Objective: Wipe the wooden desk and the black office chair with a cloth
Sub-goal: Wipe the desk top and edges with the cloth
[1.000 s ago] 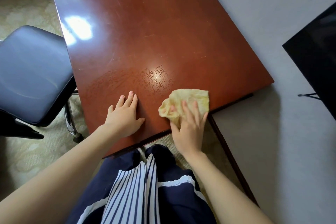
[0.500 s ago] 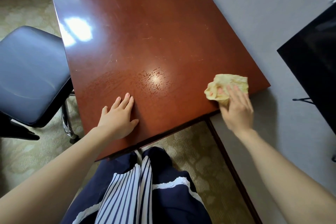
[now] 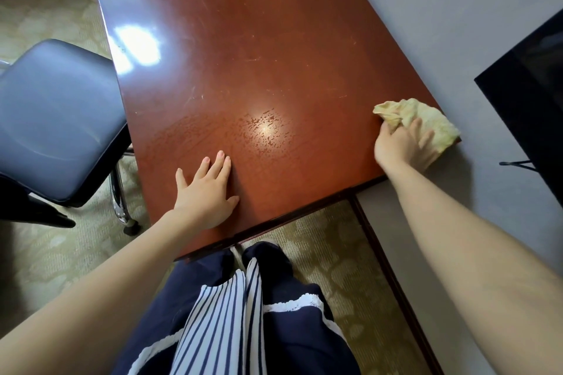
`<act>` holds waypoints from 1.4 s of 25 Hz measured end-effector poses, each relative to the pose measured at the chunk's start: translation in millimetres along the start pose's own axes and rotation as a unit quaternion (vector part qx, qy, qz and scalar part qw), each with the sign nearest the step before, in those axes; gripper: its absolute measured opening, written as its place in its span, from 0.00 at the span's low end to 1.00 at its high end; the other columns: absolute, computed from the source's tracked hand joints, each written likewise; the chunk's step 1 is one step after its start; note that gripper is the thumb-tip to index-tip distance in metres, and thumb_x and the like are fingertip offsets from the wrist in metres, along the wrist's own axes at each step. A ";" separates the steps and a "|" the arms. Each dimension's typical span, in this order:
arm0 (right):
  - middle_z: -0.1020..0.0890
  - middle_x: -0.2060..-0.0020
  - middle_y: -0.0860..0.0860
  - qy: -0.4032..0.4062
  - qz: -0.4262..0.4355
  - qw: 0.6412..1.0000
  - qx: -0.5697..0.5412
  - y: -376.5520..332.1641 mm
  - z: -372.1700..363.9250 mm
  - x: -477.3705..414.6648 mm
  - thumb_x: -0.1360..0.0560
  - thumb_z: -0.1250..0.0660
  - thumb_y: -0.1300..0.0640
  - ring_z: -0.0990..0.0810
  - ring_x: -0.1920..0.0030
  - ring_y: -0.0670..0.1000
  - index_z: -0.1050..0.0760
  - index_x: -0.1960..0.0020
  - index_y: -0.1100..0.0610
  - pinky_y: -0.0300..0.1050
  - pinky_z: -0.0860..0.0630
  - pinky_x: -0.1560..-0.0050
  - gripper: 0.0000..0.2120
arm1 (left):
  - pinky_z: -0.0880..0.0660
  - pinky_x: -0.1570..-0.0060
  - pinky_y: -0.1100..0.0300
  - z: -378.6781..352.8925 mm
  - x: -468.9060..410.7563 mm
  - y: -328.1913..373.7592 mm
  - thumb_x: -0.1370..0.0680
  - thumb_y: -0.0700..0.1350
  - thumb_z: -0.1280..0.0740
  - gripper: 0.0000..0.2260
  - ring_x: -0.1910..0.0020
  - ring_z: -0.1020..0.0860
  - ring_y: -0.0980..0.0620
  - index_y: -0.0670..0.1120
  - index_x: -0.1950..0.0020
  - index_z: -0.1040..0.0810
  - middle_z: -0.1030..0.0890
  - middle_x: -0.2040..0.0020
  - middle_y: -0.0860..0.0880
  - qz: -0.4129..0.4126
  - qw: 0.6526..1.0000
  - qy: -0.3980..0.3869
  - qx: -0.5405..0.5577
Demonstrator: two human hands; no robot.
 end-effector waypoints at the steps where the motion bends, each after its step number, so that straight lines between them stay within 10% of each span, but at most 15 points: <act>1: 0.46 0.23 0.49 -0.002 0.027 1.000 0.004 -11.3 -6.3 11.8 0.19 0.52 0.45 0.55 0.24 0.57 0.32 0.30 0.55 0.61 0.61 0.28 0.24 | 0.57 0.30 0.36 0.2 0.5 0.7 0.20 0.57 0.43 0.34 0.23 0.58 0.49 0.50 0.22 0.60 0.61 0.22 0.53 0.000 1.000 0.003 0.002; 9: 0.36 0.27 0.49 -0.034 0.321 0.947 0.007 -81.2 -57.1 141.7 0.23 0.41 0.45 0.49 0.24 0.54 0.32 0.30 0.46 0.61 0.58 0.26 0.22 | 0.57 0.29 0.37 4.8 -1.3 0.0 0.19 0.53 0.44 0.31 0.23 0.56 0.49 0.50 0.22 0.57 0.59 0.22 0.54 -0.009 1.000 0.001 0.020; 15: 0.19 0.42 0.51 -0.050 0.543 0.837 -0.042 -73.5 -59.8 214.8 0.30 0.35 0.52 0.26 0.36 0.58 0.19 0.44 0.53 0.65 0.39 0.32 0.16 | 0.59 0.30 0.37 5.6 -2.8 -4.1 0.18 0.51 0.45 0.29 0.23 0.56 0.51 0.51 0.22 0.55 0.58 0.22 0.55 -0.018 0.998 0.015 0.065; 21: 0.21 0.40 0.50 -0.054 0.657 0.750 0.053 -53.0 -48.5 186.6 0.33 0.27 0.50 0.25 0.36 0.54 0.20 0.42 0.51 0.68 0.40 0.33 0.19 | 0.60 0.29 0.39 -5.5 7.6 -6.5 0.19 0.54 0.44 0.30 0.23 0.59 0.50 0.52 0.22 0.56 0.59 0.22 0.54 -0.010 0.994 0.049 0.097; 30: 0.50 0.23 0.50 -0.105 0.409 0.903 0.080 -93.4 -49.8 78.7 0.21 0.45 0.43 0.58 0.24 0.54 0.36 0.31 0.43 0.56 0.59 0.26 0.19 | 0.56 0.29 0.39 -19.0 28.1 -57.4 0.20 0.53 0.40 0.32 0.23 0.60 0.45 0.48 0.22 0.53 0.60 0.22 0.50 0.104 0.966 0.113 0.208; 35: 0.51 0.23 0.50 -0.135 0.342 0.927 0.070 -132.9 -72.1 95.3 0.20 0.49 0.43 0.60 0.24 0.57 0.39 0.30 0.46 0.60 0.62 0.27 0.20 | 0.50 0.29 0.37 -31.3 43.4 -96.0 0.20 0.51 0.39 0.32 0.24 0.53 0.41 0.43 0.23 0.50 0.54 0.22 0.44 0.201 0.921 0.126 0.309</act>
Point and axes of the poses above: each hand's wrist, its own x-axis away from the middle knuckle, its own z-axis out of the back of the hand, y = z × x, the point moved 7 cm from there along -x, towards the middle knuckle
